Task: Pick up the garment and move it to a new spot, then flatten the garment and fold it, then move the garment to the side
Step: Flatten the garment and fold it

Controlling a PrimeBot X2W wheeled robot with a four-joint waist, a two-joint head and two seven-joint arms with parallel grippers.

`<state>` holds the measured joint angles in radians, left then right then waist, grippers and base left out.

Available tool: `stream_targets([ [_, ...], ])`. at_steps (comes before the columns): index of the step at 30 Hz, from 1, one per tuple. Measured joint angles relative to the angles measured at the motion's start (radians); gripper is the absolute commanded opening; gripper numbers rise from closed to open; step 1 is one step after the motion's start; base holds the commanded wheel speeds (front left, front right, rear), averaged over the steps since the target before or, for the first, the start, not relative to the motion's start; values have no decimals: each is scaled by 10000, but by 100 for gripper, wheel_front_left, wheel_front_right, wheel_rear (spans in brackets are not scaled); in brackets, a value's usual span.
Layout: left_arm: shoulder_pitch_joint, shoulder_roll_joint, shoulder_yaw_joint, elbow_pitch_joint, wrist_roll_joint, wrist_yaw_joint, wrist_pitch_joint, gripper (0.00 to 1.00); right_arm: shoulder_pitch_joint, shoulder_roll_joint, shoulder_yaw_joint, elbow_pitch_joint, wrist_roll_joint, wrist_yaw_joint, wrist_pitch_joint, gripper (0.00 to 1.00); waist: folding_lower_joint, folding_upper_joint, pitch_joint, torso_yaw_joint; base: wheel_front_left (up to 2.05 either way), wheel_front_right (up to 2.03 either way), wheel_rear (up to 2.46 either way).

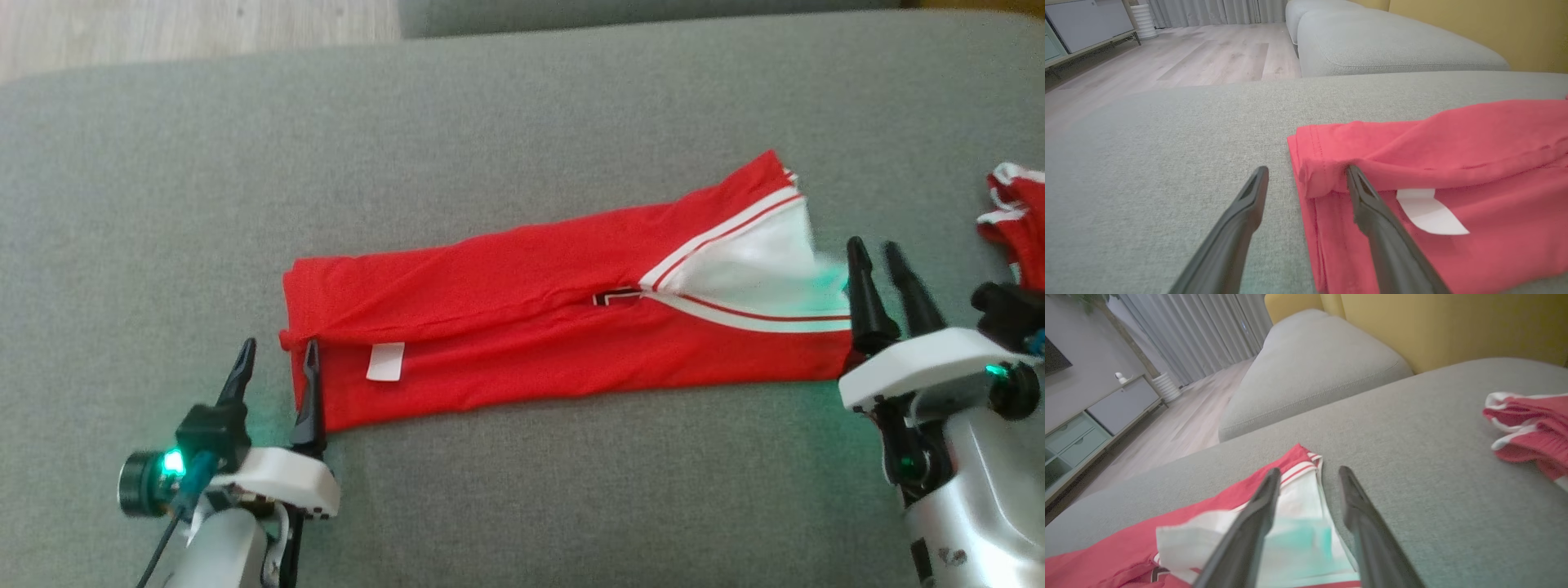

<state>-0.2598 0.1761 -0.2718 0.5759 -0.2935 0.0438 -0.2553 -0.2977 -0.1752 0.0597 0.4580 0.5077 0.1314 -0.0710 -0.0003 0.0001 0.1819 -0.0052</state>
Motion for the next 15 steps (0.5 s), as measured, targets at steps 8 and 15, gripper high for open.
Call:
stream_targets([
  [8, 937, -752, 1009, -947, 562, 4, 0, 100, 576, 288, -347, 113, -1785, 0, -1356, 100, 2, 0, -580, 145, 0, 0, 0],
  [15, 1915, -1049, 1241, -1762, 1181, -96, 0, 100, 1094, 740, -347, 441, -2920, 0, -1691, 100, 2, 0, -989, 295, 0, 0, 0],
])
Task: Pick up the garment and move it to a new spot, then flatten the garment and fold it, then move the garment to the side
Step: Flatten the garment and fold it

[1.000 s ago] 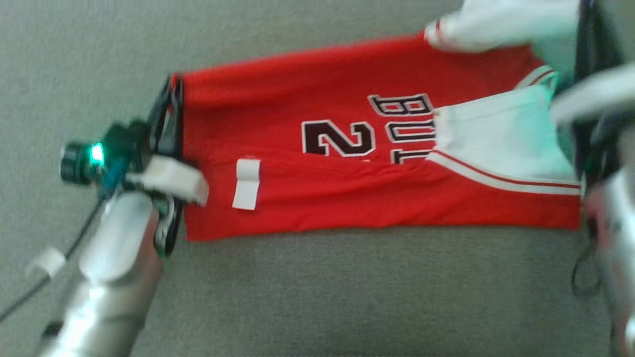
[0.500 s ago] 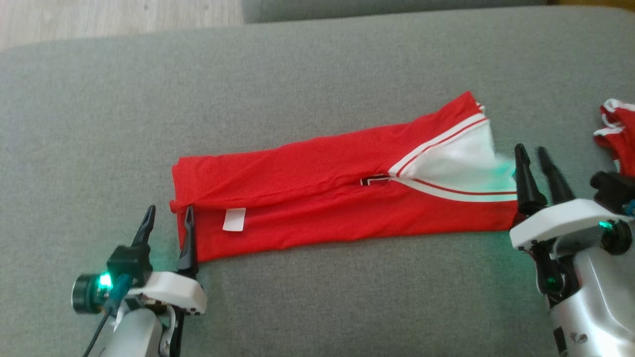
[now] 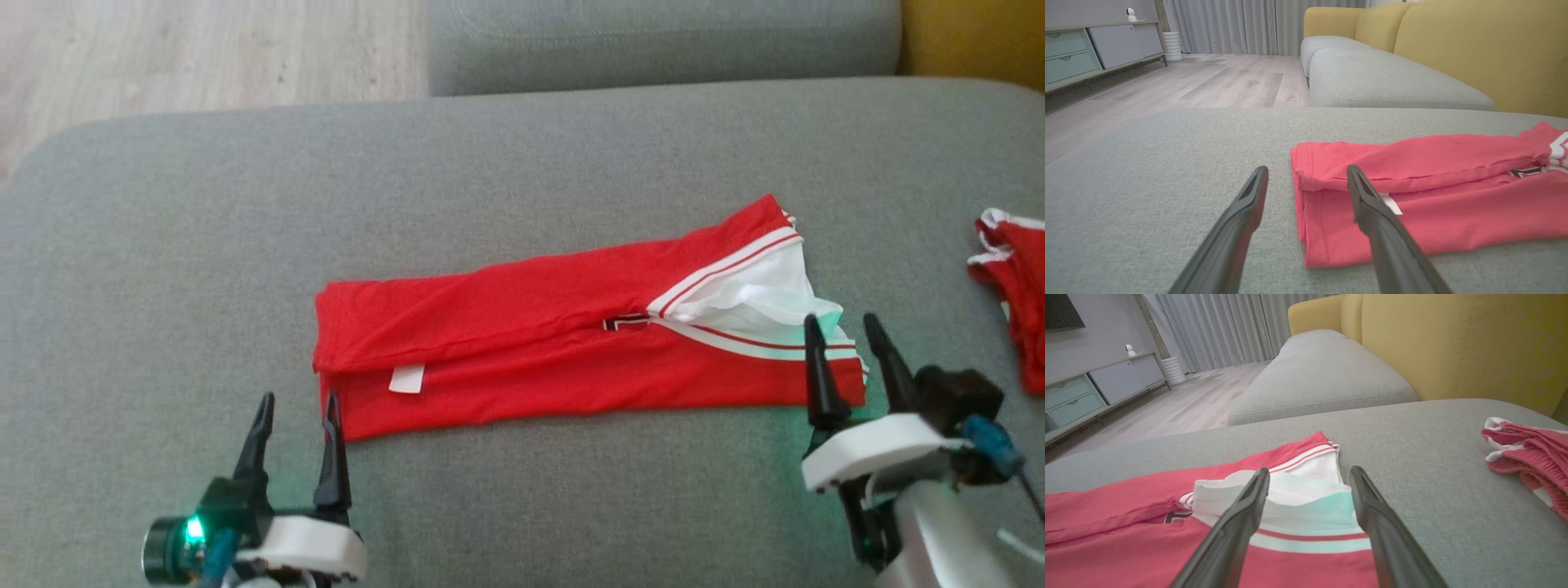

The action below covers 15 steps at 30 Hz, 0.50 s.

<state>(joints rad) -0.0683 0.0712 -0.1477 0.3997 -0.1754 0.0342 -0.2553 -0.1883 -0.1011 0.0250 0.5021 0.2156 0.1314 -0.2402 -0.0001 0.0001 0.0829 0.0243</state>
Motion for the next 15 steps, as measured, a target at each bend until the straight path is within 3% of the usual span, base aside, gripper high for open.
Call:
stream_targets([
  [8, 677, -173, 40, -267, 270, -117, 0, 100, 360, 311, -69, 468, -428, 0, -77, 100, 0, 0, -406, 106, 0, 0, 0],
  [15, 691, -194, -15, -384, 272, -169, 0, 100, 205, 299, -205, 700, -604, 0, -77, 100, 1, 0, -100, 194, 0, 0, 0],
])
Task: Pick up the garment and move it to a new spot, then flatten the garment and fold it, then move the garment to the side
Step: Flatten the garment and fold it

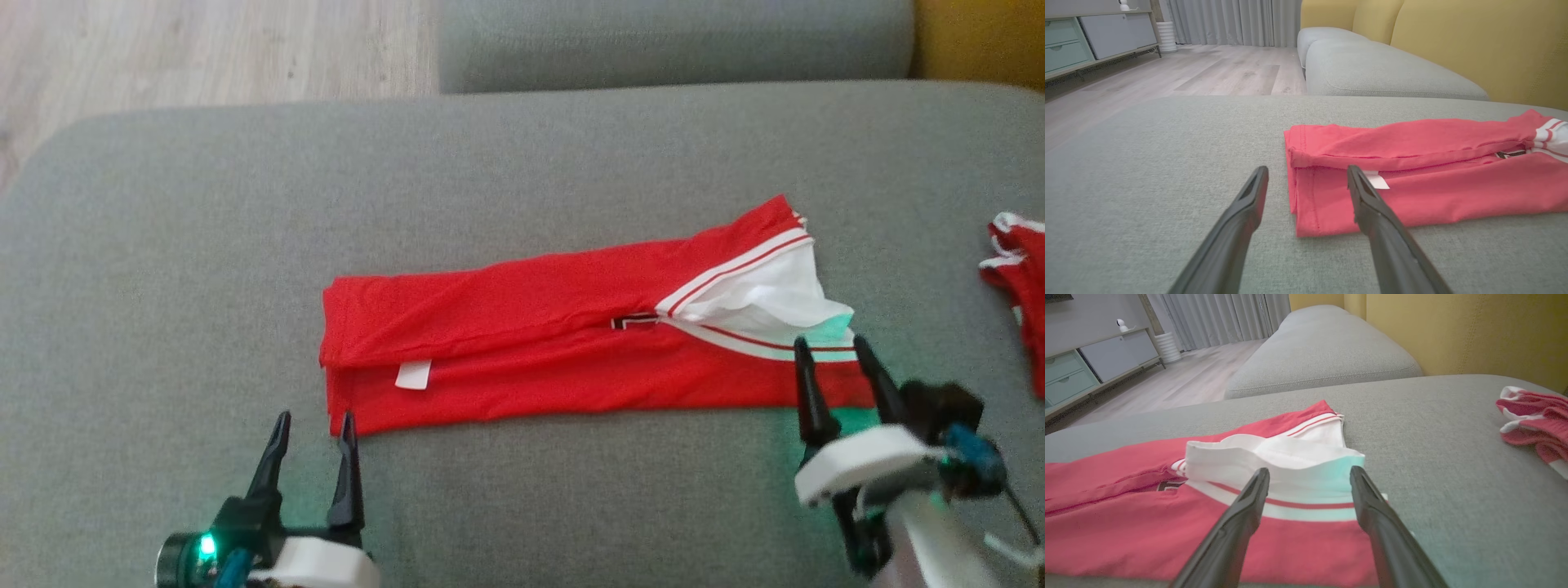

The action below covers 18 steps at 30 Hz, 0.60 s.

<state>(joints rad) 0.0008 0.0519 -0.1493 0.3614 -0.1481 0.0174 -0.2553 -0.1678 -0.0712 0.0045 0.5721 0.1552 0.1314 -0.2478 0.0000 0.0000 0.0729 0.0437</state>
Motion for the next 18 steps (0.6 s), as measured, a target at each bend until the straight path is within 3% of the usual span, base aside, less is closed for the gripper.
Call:
stream_targets([
  [9, -963, -12, -802, -59, -397, 38, 0, 100, -2778, -754, -600, 1338, -424, 0, 1074, 100, 3, 0, 1191, 309, 0, 0, 0],
  [14, -1084, -36, -1081, 94, -719, 136, 2, 100, -3025, -851, -848, 2640, -583, 0, 1820, 100, 3, 0, 1595, 690, 0, 0, 0],
  [18, -1084, -35, -1076, 144, -738, 178, 0, 100, -3224, -851, -769, 2892, -234, 0, 2094, 99, 0, 0, 1708, 847, 0, 0, 0],
])
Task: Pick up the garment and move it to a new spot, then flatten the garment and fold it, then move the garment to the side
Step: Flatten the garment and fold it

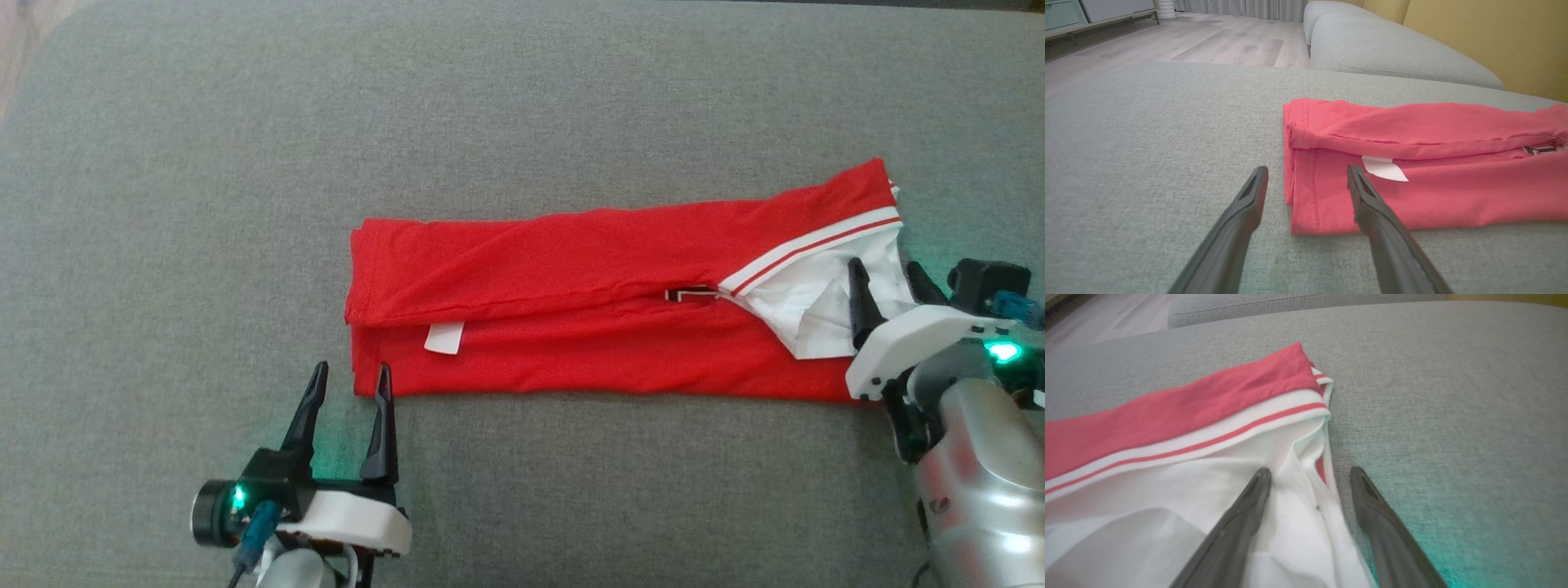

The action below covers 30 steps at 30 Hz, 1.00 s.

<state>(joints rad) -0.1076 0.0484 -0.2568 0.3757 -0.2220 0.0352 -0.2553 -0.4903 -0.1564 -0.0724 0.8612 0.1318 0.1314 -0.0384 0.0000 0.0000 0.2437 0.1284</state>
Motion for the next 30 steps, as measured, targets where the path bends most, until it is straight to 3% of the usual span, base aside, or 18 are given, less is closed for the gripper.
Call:
stream_targets([
  [1, 0, -2, 4, 2, 0, 0, 0, 100, -33, -10, 33, 48, 104, 0, 46, 99, 0, 0, -6, -3, 0, 0, 0],
  [2, 0, 0, 17, 2, 0, 0, 0, 100, -50, -10, 67, 94, 263, 0, 50, 64, 0, 0, -17, -17, 0, 0, 0],
  [3, 0, 0, 31, 6, 0, 2, 0, 100, -66, -12, 165, 136, 393, 0, 50, 0, 0, 0, -38, -41, 0, 0, 0],
  [7, 0, 0, 33, 10, 0, -2, 0, 100, -70, -52, 345, 228, 719, 0, -274, 0, 0, 0, -175, -217, 0, 0, 0],
  [12, 7, 0, -33, 71, -98, -13, 0, 100, 286, -594, -334, 240, 884, 0, -1438, 0, 0, 0, -574, -455, 0, 0, 0],
  [15, 32, 0, -146, 142, -161, -15, 0, 100, 330, -571, -259, -153, 1179, 0, -1699, 0, -1, 0, -817, -508, 0, 0, 0],
  [21, 125, -4, -418, 343, -163, -121, 2, 100, 767, 102, 1131, -1812, 2403, 0, -1829, 0, -1, 0, -1136, -251, 0, 0, 0],
  [26, 143, 0, -518, 397, -161, -121, 2, 100, 1288, 485, 2861, -3300, 3407, 0, -1323, 0, -1, 0, -1230, 368, 0, 0, 0],
  [30, 256, -2, -662, 412, -157, -151, 2, 100, 1366, 571, 3578, -3871, 3839, 0, -972, 0, -1, 0, -1282, 880, 0, 0, 0],
])
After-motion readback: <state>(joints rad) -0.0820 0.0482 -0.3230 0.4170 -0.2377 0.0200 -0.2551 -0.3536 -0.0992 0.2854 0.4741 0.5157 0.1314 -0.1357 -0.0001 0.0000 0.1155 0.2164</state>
